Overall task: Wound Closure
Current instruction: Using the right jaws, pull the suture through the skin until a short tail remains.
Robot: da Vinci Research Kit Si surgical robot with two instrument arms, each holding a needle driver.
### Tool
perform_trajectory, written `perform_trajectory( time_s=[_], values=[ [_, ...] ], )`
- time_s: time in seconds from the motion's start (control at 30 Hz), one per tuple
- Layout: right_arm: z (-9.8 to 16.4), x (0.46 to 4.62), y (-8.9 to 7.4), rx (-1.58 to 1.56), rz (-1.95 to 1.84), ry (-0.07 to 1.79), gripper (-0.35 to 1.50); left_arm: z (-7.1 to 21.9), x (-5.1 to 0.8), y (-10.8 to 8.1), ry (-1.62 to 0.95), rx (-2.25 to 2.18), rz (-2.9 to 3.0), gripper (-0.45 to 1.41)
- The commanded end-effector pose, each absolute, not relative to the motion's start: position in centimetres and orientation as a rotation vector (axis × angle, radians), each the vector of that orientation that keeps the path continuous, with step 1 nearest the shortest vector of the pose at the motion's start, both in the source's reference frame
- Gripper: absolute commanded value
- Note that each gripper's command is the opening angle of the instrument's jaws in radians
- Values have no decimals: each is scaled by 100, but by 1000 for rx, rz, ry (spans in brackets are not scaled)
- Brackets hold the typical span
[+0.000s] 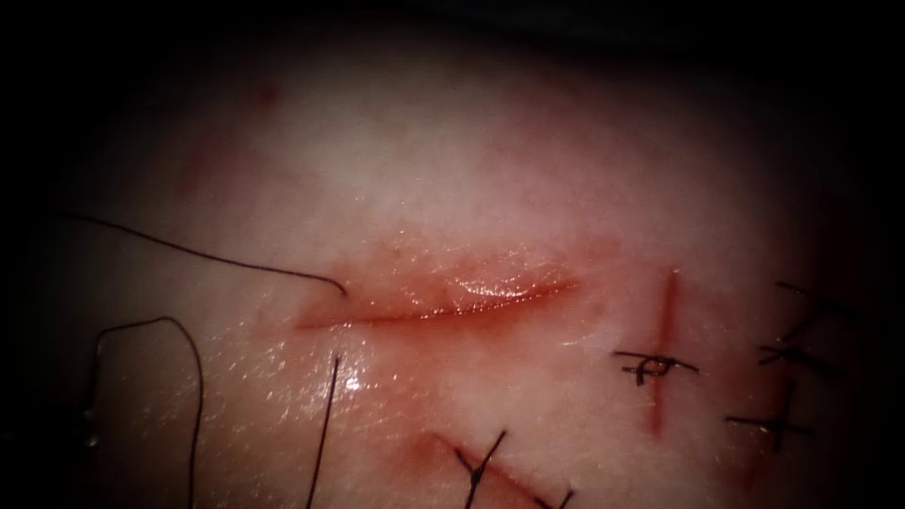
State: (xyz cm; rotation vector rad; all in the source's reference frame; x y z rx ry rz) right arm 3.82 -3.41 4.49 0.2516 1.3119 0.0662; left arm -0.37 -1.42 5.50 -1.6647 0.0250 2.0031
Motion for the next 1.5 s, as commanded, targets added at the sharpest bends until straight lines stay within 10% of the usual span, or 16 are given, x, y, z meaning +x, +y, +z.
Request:
perform_trajectory(
  time_s=[0.03,0.77,0.8,0.87,1.5],
  values=[
    [469,377,-307,206,59,1362,148,556,-33,-134,42,-1641,2006,-45],
    [630,402,-203,39,1,1248,135,588,7,-99,144,-1536,2026,-45],
    [631,401,-203,29,9,1238,111,587,7,-100,146,-1535,2026,-45],
    [629,392,-207,18,70,1183,-28,585,7,-102,149,-1532,2027,-45],
    [492,365,-369,292,-77,1179,-35,594,-3,-99,155,-1534,2024,-45]
  ],
)
